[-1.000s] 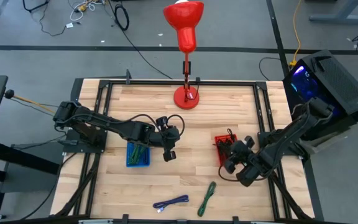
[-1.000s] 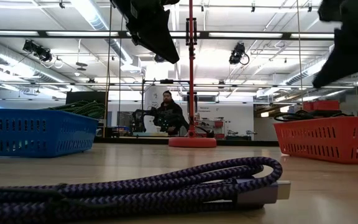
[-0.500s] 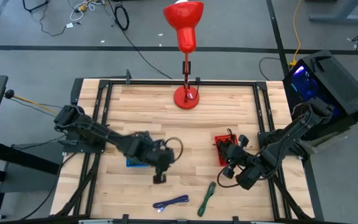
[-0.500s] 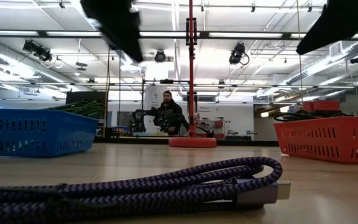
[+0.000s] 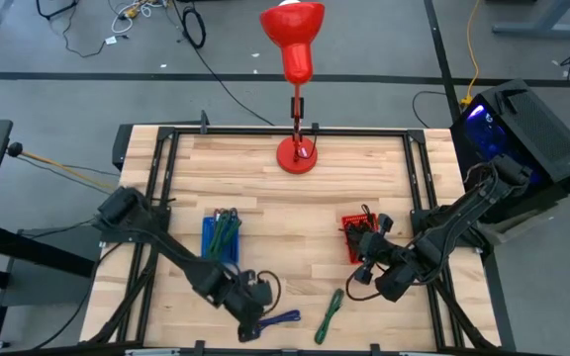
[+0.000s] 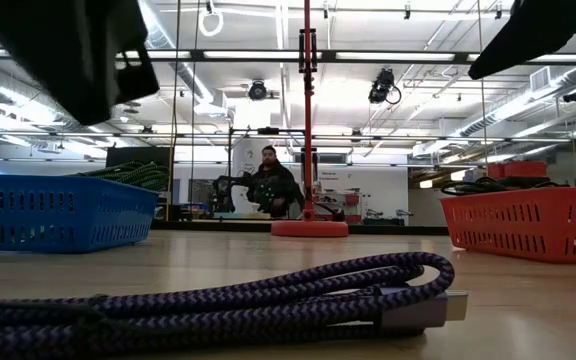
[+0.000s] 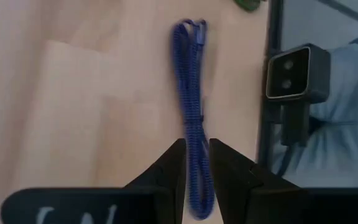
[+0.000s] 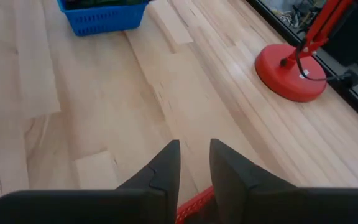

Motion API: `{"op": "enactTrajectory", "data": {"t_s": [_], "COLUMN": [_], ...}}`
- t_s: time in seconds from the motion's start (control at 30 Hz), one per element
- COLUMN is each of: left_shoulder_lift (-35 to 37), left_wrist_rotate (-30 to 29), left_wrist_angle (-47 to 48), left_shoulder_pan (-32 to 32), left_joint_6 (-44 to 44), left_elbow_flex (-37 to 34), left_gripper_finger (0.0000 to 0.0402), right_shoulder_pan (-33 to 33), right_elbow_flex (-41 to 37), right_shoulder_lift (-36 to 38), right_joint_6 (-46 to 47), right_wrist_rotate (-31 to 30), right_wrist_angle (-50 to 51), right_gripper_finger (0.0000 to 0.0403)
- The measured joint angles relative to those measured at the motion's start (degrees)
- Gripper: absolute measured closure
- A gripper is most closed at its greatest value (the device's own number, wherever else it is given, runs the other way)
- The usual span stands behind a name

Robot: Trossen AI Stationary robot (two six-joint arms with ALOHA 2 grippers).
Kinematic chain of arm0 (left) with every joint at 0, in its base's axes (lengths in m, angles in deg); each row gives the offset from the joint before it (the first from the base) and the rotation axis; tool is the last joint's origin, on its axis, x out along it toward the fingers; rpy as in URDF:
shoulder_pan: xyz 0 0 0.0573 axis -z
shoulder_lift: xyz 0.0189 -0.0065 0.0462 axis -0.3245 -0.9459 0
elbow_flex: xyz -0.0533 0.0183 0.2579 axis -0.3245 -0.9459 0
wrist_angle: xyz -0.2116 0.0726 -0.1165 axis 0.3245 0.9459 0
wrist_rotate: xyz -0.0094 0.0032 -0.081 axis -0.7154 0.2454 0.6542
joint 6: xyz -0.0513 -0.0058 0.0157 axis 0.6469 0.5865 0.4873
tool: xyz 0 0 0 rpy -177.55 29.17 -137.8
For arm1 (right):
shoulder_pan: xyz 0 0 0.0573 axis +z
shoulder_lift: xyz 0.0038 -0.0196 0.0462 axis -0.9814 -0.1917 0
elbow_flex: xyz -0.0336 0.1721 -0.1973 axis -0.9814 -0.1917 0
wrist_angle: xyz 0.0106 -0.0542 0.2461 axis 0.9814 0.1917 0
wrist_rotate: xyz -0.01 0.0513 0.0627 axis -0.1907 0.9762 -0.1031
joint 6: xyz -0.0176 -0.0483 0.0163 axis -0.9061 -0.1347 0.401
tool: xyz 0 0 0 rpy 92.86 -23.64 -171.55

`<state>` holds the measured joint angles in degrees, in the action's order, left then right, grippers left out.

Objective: Pick & Place USB Port
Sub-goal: Put the blue and black charger cable into the blue bin

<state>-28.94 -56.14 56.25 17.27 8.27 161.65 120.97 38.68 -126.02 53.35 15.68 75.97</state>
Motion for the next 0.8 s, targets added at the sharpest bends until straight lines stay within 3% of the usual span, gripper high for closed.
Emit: {"op": "enactTrajectory", "data": {"t_s": [0.1,0.27,0.8], "left_shoulder_lift": [-2.14,-5.07,-9.68], "left_wrist_rotate": [0.31,0.55,2.35], "left_wrist_angle": [-4.32,-3.92,-7.20], "left_shoulder_pan": [0.93,1.72,2.21], "left_joint_6": [0.95,5.83,8.35], "left_elbow_flex": [0.02,0.03,0.11], "left_gripper_finger": [0.0326,0.0326,0.0326], "right_shoulder_pan": [-0.07,-0.07,-0.07], "right_elbow_flex": [0.00,0.00,-0.02], "right_shoulder_lift": [0.00,0.00,0.00], "right_joint_6": [-1.21,-2.21,-4.14], "right_wrist_rotate": [0.02,0.45,1.55], "right_wrist_angle": [-1.09,-2.23,-4.54], "right_gripper_finger": [0.0316,0.0316,0.0316]}}
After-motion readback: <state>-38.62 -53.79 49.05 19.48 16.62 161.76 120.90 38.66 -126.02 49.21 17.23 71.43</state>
